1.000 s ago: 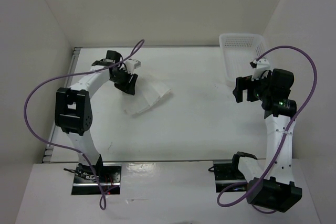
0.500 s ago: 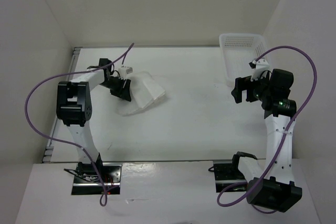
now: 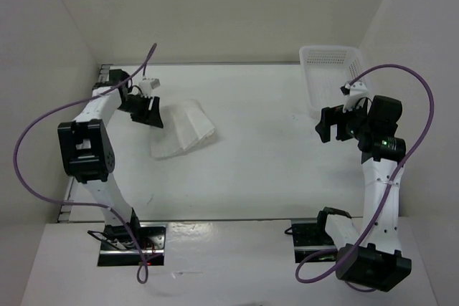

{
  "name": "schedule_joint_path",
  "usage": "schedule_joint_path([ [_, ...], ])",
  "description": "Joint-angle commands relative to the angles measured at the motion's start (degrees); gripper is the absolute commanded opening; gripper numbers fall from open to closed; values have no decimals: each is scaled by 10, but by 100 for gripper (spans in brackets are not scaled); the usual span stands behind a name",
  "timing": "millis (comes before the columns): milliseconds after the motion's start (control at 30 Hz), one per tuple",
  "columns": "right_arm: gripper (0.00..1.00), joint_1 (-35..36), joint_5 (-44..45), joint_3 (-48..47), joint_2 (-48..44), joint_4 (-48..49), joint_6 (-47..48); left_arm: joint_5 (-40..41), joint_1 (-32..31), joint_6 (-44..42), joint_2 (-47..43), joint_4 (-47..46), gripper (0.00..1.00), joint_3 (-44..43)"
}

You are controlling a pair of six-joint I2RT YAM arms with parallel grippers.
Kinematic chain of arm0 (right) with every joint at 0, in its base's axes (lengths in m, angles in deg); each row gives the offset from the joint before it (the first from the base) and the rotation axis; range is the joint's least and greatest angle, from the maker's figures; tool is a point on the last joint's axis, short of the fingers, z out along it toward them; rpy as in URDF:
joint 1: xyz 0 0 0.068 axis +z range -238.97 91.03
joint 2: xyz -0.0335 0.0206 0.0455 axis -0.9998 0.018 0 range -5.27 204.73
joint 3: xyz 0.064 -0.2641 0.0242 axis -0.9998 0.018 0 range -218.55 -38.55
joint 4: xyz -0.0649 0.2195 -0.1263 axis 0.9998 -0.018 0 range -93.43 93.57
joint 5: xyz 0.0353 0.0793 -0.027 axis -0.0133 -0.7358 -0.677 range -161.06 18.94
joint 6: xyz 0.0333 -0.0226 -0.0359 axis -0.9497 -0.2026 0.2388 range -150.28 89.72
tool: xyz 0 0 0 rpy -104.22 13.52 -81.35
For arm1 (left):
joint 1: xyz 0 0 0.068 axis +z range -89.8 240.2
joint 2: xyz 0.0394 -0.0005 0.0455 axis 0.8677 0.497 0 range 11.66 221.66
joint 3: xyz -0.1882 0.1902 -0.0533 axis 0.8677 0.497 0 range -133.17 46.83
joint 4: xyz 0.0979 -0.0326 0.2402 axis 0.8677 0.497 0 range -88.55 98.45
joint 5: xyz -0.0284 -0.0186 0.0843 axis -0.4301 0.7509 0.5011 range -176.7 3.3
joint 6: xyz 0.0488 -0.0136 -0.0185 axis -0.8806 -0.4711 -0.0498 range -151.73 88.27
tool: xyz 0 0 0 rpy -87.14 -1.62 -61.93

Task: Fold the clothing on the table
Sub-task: Fold the skirt

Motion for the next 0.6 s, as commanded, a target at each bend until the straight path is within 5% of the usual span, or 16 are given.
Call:
schedule_joint_path([
  [0, 99, -4, -21, -5, -25, -4, 2, -4, -1, -17, -125, 59, 65, -59],
  [167, 99, -4, 28, 1, -45, 14, -45, 56, -1, 49, -253, 45, 80, -83],
  [300, 99, -4, 112, 13, -65, 25, -94, 183, -1, 134, -427, -40, 100, 2],
  [567, 99, -9, 213, 5, -89, 37, -162, 293, 47, 194, -563, -60, 100, 142],
])
